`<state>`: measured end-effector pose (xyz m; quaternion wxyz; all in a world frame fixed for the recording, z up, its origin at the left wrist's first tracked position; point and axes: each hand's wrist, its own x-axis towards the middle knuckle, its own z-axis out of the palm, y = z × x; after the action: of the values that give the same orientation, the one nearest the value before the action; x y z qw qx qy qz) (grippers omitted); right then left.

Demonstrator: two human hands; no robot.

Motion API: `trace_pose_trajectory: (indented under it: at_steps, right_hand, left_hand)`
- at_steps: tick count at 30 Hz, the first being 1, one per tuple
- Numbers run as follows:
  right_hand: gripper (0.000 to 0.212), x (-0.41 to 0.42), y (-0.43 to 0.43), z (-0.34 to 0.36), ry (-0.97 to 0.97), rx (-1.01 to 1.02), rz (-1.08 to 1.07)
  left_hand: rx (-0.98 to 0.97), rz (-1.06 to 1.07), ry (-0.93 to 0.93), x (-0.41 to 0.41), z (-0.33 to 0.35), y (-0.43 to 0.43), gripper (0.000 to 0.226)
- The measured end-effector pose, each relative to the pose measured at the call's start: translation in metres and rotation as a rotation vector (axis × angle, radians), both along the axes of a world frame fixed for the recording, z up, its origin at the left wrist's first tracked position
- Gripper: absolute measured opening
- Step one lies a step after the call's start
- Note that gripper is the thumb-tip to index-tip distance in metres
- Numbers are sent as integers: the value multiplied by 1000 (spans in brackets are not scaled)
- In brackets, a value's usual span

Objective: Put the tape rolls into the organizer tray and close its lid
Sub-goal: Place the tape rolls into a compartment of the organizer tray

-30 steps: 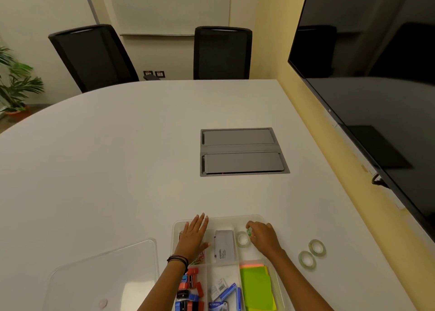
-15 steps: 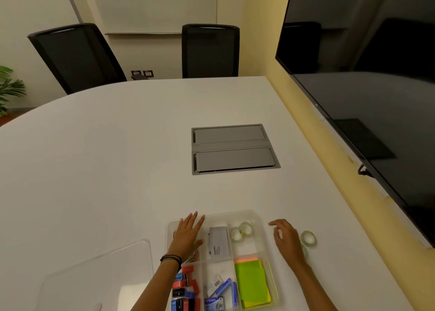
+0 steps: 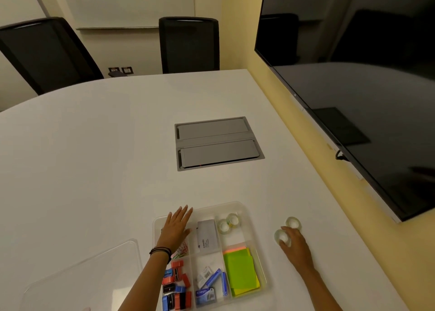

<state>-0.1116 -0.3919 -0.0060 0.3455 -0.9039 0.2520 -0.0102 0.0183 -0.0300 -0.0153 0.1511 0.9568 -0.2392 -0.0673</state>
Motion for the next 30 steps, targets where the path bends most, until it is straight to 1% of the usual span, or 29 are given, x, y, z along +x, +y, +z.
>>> trace_pose_trajectory:
  at_steps: [4, 6, 8, 13, 15, 17, 19, 20, 22, 23, 24, 25, 26, 28, 30]
  right_hand:
    - [49, 1, 6, -7, 32, -49, 88]
    - [53, 0, 8, -13, 77, -51, 139]
    - [52, -1, 10, -17, 98, -69, 173]
    - [40, 4, 20, -13, 134, -203, 233]
    - [37, 9, 22, -10, 161, -183, 249]
    - [35, 18, 26, -1, 151, -25, 164]
    - [31, 32, 34, 17, 100, 247, -15]
    - [25, 39, 39, 29, 60, 396, -81]
    - [11, 52, 52, 49, -7, 627, -119]
    - [8, 57, 58, 56, -23, 700, -101]
    - [11, 61, 64, 61, -21, 745, -63]
    - [14, 65, 71, 65, -2, 755, -4]
    - [16, 68, 78, 65, 27, 721, 70]
    - [14, 72, 91, 62, 88, 560, 223]
    - [23, 72, 101, 51, 133, 355, 346]
  left_hand:
    - [-5, 14, -7, -2, 0, 0, 70]
    - [6, 0, 4, -2, -1, 0, 73]
    - [14, -1, 11, -2, -2, 0, 77]
    - [29, -14, 14, -3, -2, 1, 84]
    - [39, -18, 38, -3, -2, 1, 90]
    - [46, -25, 45, -2, -2, 1, 95]
    - [59, -28, 51, -1, -2, 1, 97]
    - [64, -29, 51, -1, -1, 1, 98]
    - [77, -31, 47, -2, 0, 1, 99]
    - [84, -34, 43, -1, 0, 1, 100]
    - [92, -38, 41, -1, 0, 2, 100]
    - [101, -42, 39, -1, 0, 2, 100]
    - [109, -46, 41, 0, -1, 3, 100]
    - [121, -50, 42, 0, -2, 3, 101]
    - [123, -47, 54, -1, -1, 2, 102]
